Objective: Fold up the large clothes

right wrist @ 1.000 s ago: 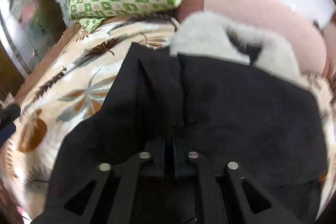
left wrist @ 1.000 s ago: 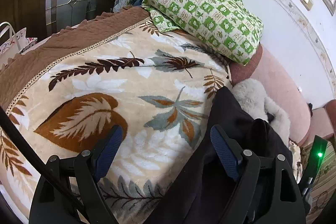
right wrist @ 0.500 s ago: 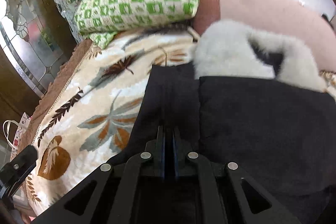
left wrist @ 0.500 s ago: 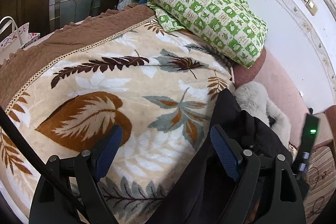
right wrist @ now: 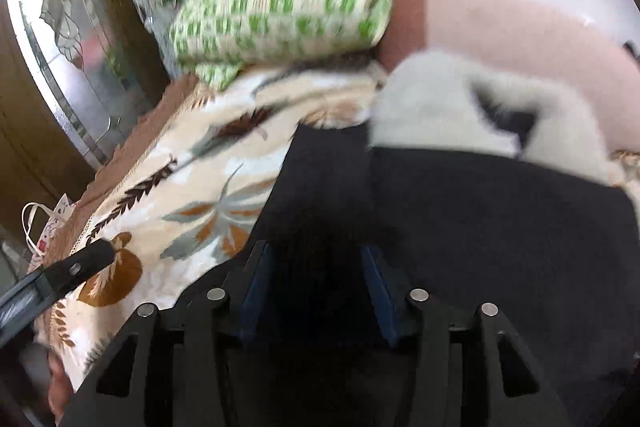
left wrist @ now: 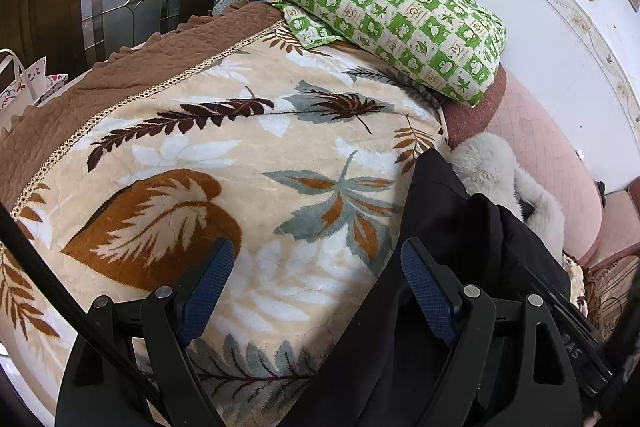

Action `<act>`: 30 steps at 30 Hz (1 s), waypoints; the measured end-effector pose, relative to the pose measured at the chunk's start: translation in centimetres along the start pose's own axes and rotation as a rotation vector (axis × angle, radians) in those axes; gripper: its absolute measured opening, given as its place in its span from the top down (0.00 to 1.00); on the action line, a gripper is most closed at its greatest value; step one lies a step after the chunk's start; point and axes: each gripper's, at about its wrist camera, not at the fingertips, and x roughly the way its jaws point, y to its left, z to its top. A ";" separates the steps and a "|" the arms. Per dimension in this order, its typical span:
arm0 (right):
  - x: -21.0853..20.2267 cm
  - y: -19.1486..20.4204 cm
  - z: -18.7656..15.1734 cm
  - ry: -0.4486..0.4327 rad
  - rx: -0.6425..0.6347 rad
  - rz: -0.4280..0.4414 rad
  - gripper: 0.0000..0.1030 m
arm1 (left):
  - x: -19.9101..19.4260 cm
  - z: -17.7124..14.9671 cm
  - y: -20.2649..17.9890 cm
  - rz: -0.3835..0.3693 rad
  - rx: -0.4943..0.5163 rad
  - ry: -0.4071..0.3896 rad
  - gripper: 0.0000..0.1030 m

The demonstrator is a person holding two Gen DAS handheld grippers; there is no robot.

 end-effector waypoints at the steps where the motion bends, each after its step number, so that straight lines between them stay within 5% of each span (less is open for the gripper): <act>1: -0.2 -0.5 0.0 0.000 0.001 -0.035 0.51 | 0.0 0.0 0.0 0.000 0.000 0.001 0.18; 4: 0.7 -3.0 -0.1 0.026 0.030 -0.159 0.91 | 0.1 -0.1 0.1 0.006 -0.004 -0.001 0.18; 8: 4.6 -5.3 0.1 0.101 0.190 -0.072 0.91 | 0.3 -0.2 0.0 0.017 0.005 0.000 0.18; 11: 7.3 -3.3 0.1 0.149 0.137 -0.022 0.91 | 0.4 -0.2 -0.3 0.025 0.022 -0.008 0.18; 14: 8.9 -1.5 0.1 0.161 0.019 -0.134 0.91 | 0.5 -0.3 -0.7 0.039 0.057 -0.022 0.18; 18: 6.8 -2.3 0.3 0.150 0.047 -0.123 0.91 | 0.7 -0.6 -1.1 0.034 0.093 -0.002 0.18; 22: 0.7 -5.0 -1.8 0.088 0.100 -0.079 0.52 | 0.6 -0.8 -1.4 0.018 0.121 0.015 0.18; 30: -10.6 -14.1 -11.4 0.095 0.235 -0.215 0.46 | 0.3 -1.9 -1.7 0.039 0.162 0.022 0.18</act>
